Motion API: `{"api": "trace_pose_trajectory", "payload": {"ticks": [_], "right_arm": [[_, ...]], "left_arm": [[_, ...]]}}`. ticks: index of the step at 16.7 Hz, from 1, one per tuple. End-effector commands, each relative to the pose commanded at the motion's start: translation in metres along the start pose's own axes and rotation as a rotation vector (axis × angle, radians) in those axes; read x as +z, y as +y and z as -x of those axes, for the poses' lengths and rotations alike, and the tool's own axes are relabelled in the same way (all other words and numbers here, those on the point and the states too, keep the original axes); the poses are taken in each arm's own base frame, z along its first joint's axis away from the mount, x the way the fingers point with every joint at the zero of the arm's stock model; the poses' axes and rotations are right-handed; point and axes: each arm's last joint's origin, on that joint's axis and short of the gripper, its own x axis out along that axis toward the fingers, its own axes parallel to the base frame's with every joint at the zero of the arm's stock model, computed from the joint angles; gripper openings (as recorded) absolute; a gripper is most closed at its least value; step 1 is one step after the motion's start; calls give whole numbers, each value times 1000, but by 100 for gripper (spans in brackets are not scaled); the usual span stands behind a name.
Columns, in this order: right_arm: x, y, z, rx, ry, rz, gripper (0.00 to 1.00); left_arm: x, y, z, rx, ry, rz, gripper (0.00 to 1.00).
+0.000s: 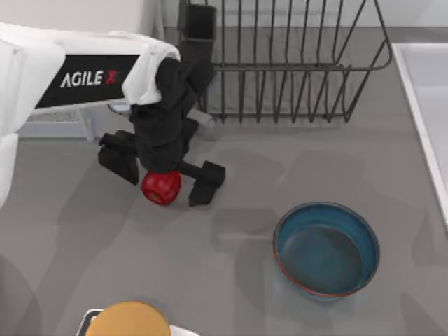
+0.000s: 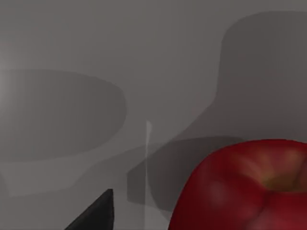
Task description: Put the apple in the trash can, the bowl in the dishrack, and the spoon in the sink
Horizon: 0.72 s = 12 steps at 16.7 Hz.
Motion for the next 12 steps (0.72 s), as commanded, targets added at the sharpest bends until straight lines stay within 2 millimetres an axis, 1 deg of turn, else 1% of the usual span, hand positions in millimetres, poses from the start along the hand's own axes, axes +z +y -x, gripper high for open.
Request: {"api": "trace_pose_trajectory", "payload": {"ticks": [11, 12], "right_arm": [[0, 0, 0, 0, 0, 0, 100], [0, 0, 0, 0, 0, 0, 100]], "left_arm": [[0, 0, 0, 0, 0, 0, 2], [0, 0, 0, 0, 0, 0, 0]]}}
